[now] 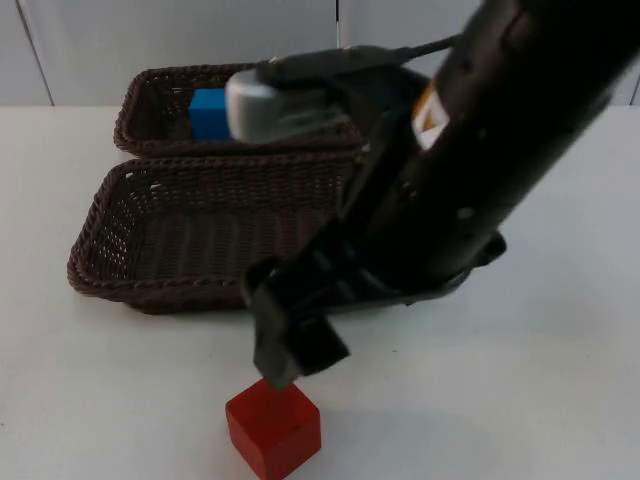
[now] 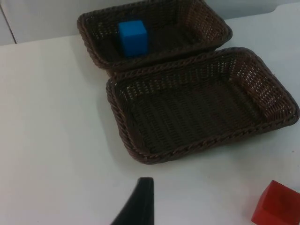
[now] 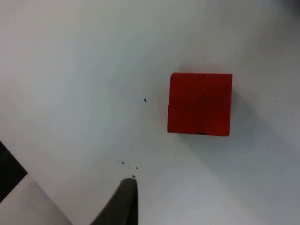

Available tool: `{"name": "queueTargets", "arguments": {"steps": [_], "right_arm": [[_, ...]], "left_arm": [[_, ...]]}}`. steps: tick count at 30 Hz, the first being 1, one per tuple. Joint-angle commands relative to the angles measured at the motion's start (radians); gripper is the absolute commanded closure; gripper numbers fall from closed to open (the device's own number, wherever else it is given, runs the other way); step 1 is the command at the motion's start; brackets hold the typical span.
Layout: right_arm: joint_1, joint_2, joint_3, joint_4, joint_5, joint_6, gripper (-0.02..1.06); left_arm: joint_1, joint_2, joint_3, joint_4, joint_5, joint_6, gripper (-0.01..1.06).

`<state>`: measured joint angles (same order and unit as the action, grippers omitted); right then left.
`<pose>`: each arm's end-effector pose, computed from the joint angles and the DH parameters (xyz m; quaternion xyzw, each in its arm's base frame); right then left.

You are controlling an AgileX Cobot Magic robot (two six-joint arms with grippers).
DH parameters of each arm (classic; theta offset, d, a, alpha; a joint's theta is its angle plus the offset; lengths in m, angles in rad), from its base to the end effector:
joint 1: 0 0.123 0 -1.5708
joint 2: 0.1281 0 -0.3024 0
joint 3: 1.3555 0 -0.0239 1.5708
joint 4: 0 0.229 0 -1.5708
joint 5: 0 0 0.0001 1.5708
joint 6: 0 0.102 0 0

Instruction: Pick up one cube with the left hand and place it into the upper basket. Pick up one cube with the right hand and place it into the lower basket.

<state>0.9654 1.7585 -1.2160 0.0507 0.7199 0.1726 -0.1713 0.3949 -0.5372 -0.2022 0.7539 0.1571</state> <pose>0.1960 0.2892 0.2371 -0.3642 0.9101 0.1228 0.1546 0.0405 -0.0212 0.2996 0.1120 0.8550 -0.1001 0.4964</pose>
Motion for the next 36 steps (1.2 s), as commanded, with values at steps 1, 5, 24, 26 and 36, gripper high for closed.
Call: {"name": "queueTargets", "arguments": {"steps": [1, 5, 24, 26, 36], "right_arm": [[0.035, 0.037, -0.037, -0.079, 0.036, 0.083, -0.01], [0.059, 0.091, -0.072, -0.102, 0.037, 0.122, -0.01], [0.079, 0.211, -0.091, -0.158, -0.093, 0.167, -0.01], [0.079, 0.218, -0.091, -0.162, -0.129, 0.167, -0.01], [0.079, 0.333, -0.091, -0.175, -0.199, 0.151, -0.01]], "left_arm": [[-0.001, -0.006, 0.005, 0.004, -0.007, -0.005, 0.15], [-0.001, -0.006, 0.005, 0.004, -0.009, -0.005, 0.15], [-0.001, -0.006, 0.005, 0.004, -0.01, -0.005, 0.15], [-0.001, -0.006, 0.005, 0.004, -0.01, -0.005, 0.15], [-0.001, -0.006, 0.005, 0.004, -0.01, -0.005, 0.15]]}}
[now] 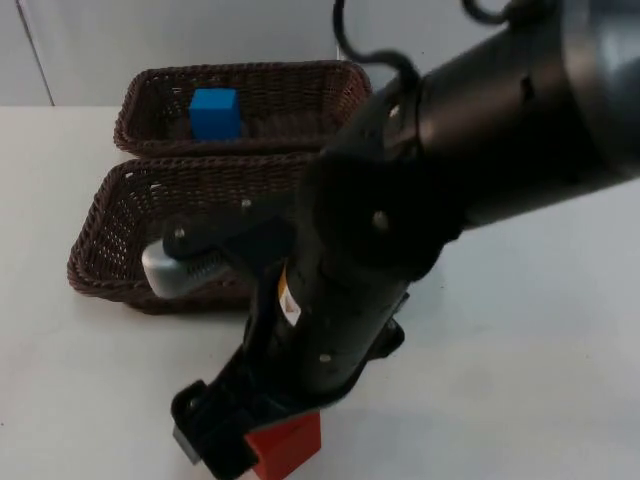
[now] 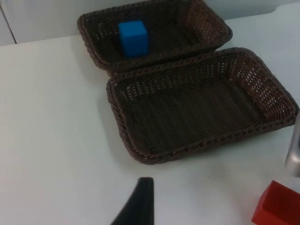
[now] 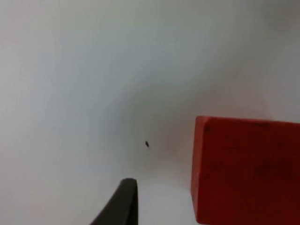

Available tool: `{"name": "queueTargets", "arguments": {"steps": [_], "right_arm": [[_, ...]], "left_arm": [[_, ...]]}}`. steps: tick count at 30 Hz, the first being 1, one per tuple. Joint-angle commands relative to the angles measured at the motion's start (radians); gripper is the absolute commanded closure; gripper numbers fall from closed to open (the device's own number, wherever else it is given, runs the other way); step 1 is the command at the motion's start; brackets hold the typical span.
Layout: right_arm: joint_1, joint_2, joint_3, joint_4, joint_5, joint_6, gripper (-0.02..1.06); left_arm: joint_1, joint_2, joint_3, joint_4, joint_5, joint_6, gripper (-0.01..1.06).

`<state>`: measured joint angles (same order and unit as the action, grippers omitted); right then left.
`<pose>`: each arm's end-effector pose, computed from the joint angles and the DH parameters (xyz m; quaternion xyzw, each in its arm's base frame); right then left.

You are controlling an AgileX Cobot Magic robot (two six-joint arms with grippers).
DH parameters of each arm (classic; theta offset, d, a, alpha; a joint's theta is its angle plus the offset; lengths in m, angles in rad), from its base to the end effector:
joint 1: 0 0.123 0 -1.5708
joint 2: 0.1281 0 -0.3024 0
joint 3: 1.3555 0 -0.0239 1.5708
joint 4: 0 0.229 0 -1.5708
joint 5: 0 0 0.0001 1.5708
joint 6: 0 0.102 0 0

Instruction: Pick up one cube with the left hand and place it into the upper basket. Pick up one cube with the right hand and place it into the lower basket.

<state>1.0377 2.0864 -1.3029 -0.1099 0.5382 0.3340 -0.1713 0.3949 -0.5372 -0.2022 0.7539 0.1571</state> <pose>0.2114 0.3470 0.1403 -0.3785 0.9097 0.0782 0.1519 0.0405 -0.0212 0.2996 0.1120 0.8550 -0.1001 0.4964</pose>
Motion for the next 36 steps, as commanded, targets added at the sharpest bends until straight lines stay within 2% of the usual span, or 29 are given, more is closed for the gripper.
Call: {"name": "queueTargets", "arguments": {"steps": [1, 7, 14, 18, 19, 21, 22, 24, 25, 26, 27, 28, 36], "right_arm": [[0.006, 0.017, -0.004, -0.016, -0.021, -0.01, -0.01], [0.004, 0.065, -0.004, -0.018, -0.089, -0.01, -0.01], [0.004, 0.095, -0.004, -0.018, -0.103, -0.01, 0.0], [0.004, 0.106, -0.004, -0.018, -0.103, -0.01, 0.08], [0.004, 0.106, -0.004, -0.018, -0.103, -0.01, 0.13], [0.004, 0.106, -0.004, -0.021, -0.111, -0.01, 0.33], [0.004, 0.106, -0.004, -0.021, -0.111, -0.01, 0.33], [0.004, 0.106, -0.004, -0.02, -0.119, -0.01, 0.6], [0.004, 0.106, -0.004, -0.02, -0.119, -0.01, 0.82], [0.004, 0.106, -0.004, -0.02, -0.119, -0.01, 0.82], [0.004, 0.104, -0.004, -0.02, -0.117, -0.01, 0.96], [0.004, 0.099, -0.004, -0.02, -0.109, -0.01, 1.05], [0.004, 0.0, -0.004, -0.025, -0.063, -0.014, 1.04]], "left_arm": [[-0.001, -0.006, 0.005, 0.004, -0.01, -0.005, 0.15], [-0.001, -0.006, 0.005, 0.004, -0.01, -0.005, 0.15], [-0.001, -0.006, 0.005, 0.004, -0.01, -0.005, 0.15], [-0.001, -0.006, 0.005, 0.004, -0.01, -0.005, 0.15], [-0.001, -0.006, 0.005, 0.004, -0.01, -0.005, 0.15], [-0.001, -0.006, 0.005, 0.004, -0.01, -0.005, 0.15], [-0.001, -0.006, 0.005, 0.004, -0.01, -0.005, 0.15], [-0.001, -0.006, 0.005, 0.004, -0.01, -0.005, 0.15], [-0.001, -0.006, 0.005, 0.004, -0.01, -0.005, 0.15], [-0.001, -0.006, 0.005, 0.004, -0.01, -0.005, 0.15], [-0.001, -0.006, 0.005, 0.004, -0.01, -0.005, 0.15], [-0.001, -0.006, 0.005, 0.004, -0.01, -0.005, 0.15], [-0.001, -0.006, 0.005, 0.006, -0.011, -0.005, 0.15]]}}
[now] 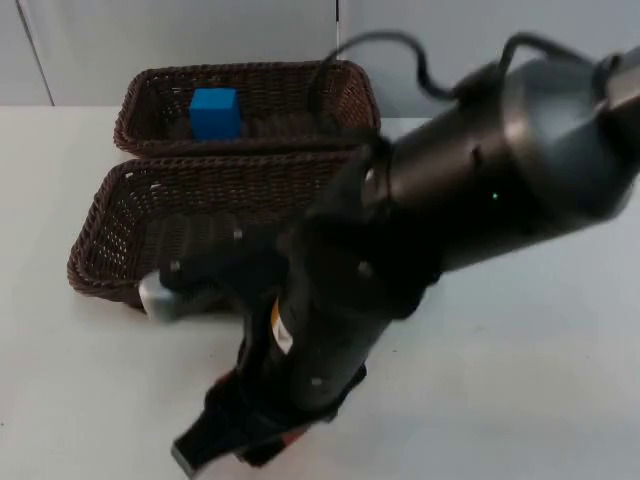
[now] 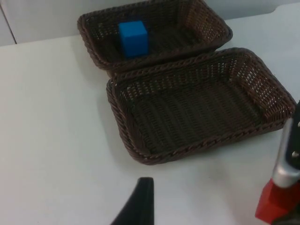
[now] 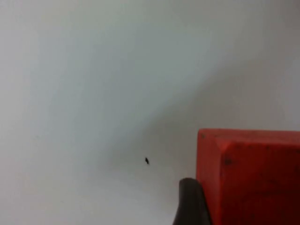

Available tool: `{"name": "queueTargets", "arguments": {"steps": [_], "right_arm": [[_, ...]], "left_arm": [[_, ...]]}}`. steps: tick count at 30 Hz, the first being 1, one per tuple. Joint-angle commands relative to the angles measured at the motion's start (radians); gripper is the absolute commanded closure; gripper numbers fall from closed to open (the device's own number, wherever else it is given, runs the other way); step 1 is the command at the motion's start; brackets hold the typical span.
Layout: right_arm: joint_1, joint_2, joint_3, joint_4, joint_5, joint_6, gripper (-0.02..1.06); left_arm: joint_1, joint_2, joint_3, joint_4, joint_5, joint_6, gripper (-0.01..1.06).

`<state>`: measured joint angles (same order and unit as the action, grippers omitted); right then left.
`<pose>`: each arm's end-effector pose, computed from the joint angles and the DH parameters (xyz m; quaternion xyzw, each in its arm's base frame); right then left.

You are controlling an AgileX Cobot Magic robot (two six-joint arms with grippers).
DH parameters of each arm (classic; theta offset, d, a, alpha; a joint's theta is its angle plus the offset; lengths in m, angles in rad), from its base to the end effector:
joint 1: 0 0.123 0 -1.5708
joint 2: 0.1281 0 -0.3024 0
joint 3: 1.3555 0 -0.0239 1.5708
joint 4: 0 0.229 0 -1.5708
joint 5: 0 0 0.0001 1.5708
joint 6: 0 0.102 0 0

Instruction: Pick up one cube with the left hand and place it into the upper basket. Pick up one cube with the right hand and place it into the lower basket.

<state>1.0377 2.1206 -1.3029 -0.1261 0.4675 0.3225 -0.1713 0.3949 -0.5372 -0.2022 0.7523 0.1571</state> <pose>0.2151 0.3532 0.1288 -0.3901 0.9012 0.0865 0.1679 0.0406 -0.0212 0.2998 0.1119 0.8546 -0.1001 0.4971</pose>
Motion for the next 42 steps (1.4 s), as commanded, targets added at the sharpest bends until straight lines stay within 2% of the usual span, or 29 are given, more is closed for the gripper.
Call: {"name": "queueTargets", "arguments": {"steps": [1, 7, 16, 26, 31, 42], "right_arm": [[0.004, -0.057, -0.004, -0.01, 0.018, -0.003, 1.04], [0.004, -0.185, -0.004, -0.033, 0.088, -0.003, 1.04], [0.004, -0.32, -0.004, -0.033, 0.103, -0.025, 1.04], [0.004, -0.33, -0.004, -0.033, 0.111, -0.037, 1.04], [0.004, -0.33, -0.004, -0.033, 0.111, -0.051, 1.04], [0.003, -0.33, -0.004, -0.069, 0.105, -0.051, 1.05]], "left_arm": [[-0.001, -0.006, 0.005, 0.006, -0.01, -0.005, 0.15], [-0.001, -0.006, 0.005, 0.006, -0.01, -0.005, 0.15], [-0.001, -0.013, 0.005, 0.003, -0.01, -0.005, 0.15], [-0.001, -0.127, 0.007, 0.026, -0.01, -0.005, 0.15], [-0.001, -0.181, 0.035, 0.026, -0.051, -0.013, 0.15], [-0.001, -0.206, 0.038, 0.026, -0.055, -0.016, 0.15]]}}
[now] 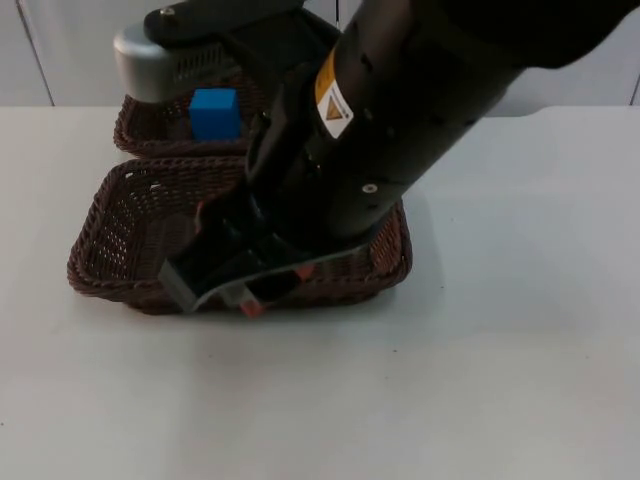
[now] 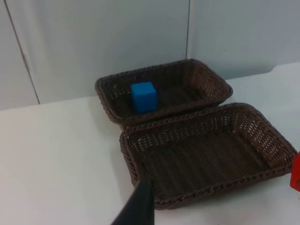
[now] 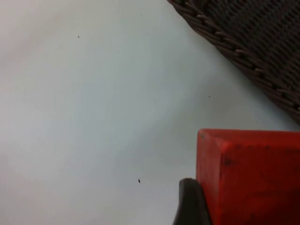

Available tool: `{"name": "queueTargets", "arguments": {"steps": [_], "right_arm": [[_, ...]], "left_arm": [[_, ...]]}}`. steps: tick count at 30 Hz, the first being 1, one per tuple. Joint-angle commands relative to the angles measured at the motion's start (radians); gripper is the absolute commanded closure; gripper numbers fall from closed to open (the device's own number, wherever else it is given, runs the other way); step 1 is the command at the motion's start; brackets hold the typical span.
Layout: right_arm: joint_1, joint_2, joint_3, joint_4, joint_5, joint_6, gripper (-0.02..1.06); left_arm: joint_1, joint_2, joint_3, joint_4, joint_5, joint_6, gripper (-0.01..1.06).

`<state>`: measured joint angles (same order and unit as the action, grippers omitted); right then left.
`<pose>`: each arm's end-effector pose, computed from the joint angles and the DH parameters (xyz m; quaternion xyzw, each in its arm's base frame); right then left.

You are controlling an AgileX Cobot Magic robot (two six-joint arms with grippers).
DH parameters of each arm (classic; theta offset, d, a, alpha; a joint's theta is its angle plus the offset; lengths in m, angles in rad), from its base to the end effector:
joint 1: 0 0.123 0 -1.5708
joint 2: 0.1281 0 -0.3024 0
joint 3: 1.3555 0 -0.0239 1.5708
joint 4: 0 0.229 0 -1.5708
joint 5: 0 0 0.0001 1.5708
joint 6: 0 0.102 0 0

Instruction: Pick up one cube with the left hand and place it into the upper basket. Pick up one cube with the right hand and place it into the lower basket.

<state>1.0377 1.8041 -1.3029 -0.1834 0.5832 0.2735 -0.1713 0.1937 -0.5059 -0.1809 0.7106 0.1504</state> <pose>0.2029 0.3236 0.2508 -0.4109 0.8642 0.1162 0.2660 0.0092 -0.0138 0.2994 0.1085 0.7978 -0.0941 0.5856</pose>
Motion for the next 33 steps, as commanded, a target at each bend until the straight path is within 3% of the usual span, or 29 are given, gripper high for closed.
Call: {"name": "queueTargets", "arguments": {"steps": [1, 9, 21, 25, 33], "right_arm": [[0.003, -0.013, -0.004, -0.019, -0.011, -0.002, 1.05], [-0.032, -0.013, -0.004, -0.021, -0.03, -0.002, 1.05], [-0.218, -0.011, -0.015, -0.012, -0.062, 0.006, 1.05], [-0.252, 0.029, -0.08, -0.01, -0.008, -0.007, 1.05], [-0.298, 0.263, -0.406, 0.036, 0.166, -0.073, 1.05]], "left_arm": [[-0.001, -0.005, 0.006, 0.004, -0.013, -0.009, 0.15], [-0.001, -0.005, 0.006, 0.004, -0.015, -0.009, 0.15], [-0.001, -0.005, 0.006, 0.004, -0.015, -0.009, 0.15], [-0.001, -0.005, 0.006, 0.004, -0.015, -0.009, 0.15], [-0.001, -0.005, 0.006, 0.017, -0.011, -0.007, 0.15]]}}
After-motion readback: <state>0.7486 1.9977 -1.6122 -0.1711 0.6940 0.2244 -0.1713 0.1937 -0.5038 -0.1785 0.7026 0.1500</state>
